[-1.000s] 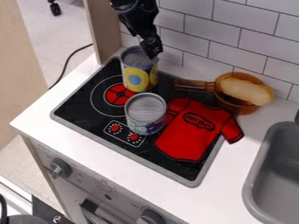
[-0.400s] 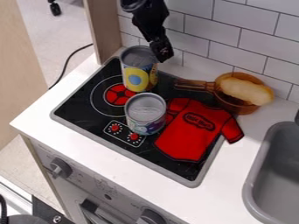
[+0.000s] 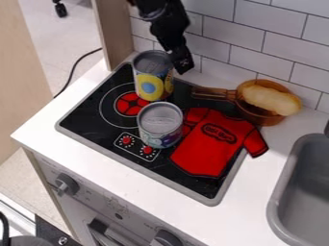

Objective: Place the tall can in the middle of the left heating plate

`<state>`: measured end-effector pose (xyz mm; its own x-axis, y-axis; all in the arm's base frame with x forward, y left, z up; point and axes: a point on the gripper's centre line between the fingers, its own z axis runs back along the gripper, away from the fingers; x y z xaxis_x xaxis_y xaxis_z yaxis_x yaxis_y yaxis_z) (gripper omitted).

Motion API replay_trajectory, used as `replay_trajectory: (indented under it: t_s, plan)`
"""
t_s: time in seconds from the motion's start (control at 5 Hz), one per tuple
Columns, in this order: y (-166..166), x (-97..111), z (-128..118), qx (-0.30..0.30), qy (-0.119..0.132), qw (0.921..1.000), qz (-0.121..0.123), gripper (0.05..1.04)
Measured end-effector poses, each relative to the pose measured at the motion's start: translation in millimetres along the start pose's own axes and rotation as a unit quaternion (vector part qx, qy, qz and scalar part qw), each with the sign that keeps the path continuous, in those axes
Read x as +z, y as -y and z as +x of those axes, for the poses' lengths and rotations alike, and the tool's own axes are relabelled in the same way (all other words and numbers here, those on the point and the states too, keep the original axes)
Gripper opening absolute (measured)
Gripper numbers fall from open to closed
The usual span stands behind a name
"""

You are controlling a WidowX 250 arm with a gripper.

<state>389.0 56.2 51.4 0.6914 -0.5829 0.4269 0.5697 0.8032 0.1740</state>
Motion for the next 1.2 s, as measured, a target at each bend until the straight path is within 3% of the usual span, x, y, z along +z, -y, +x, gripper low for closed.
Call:
replay_trajectory:
  t_s: [0.2, 0.4, 0.6, 1.0, 1.2]
  plan:
    - [2, -9, 2, -0.004, 0.009, 0.9999, -0.014, 1.001]
    - [0, -7, -1, 0.008, -0.001, 0.9997, -0.024, 1.001]
    - [-4, -6, -8, 0.02, -0.009, 0.9996, -0.02, 1.0]
    - [-10, -6, -31, 0.058, -0.049, 0.9971, -0.007, 1.0]
    - [-12, 4, -41, 0.119, -0.057, 0.9911, 0.02, 1.0]
